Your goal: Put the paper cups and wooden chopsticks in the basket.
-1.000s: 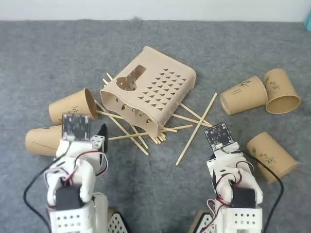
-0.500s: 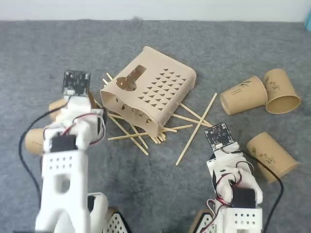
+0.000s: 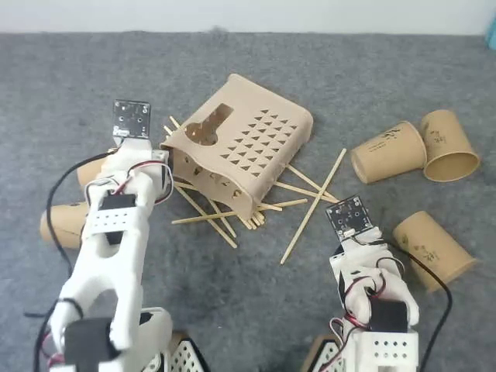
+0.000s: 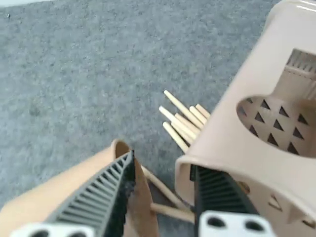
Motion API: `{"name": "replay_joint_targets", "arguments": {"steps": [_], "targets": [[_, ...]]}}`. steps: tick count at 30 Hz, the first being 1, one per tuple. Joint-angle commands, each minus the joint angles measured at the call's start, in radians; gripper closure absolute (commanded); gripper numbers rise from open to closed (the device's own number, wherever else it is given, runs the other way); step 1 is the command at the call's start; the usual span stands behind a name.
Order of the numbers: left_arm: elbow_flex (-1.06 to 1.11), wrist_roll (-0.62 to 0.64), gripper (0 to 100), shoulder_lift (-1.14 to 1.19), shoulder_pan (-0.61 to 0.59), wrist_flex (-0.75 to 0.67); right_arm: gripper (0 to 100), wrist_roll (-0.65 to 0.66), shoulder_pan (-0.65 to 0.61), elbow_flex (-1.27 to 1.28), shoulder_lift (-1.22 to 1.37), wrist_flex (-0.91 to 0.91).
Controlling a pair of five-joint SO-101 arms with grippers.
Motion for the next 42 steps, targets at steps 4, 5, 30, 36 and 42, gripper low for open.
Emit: {"name": "replay_joint_targets", "arguments": {"steps": [4, 5, 30, 36, 42], "targets": [[-0.042, -0.002, 83, 0.143, 0.052, -0.265, 99.0, 0.015, 0.015, 0.018, -0.015, -0.021], [-0.042, -0.002, 83, 0.167, 0.060, -0.295, 99.0, 0.015, 0.015, 0.018, -0.015, -0.021], [-0.139, 0.178, 99, -0.077, 0.213, 0.110, 99.1, 0.069, 0.015, 0.018, -0.015, -0.021], [-0.343, 0.236, 99, -0.275, 0.288, 0.585, 99.1, 0.069, 0.015, 0.018, -0.015, -0.019], [-0.549, 0.239, 99, -0.245, 0.328, 0.786, 99.1, 0.069, 0.015, 0.018, -0.015, -0.013]]}}
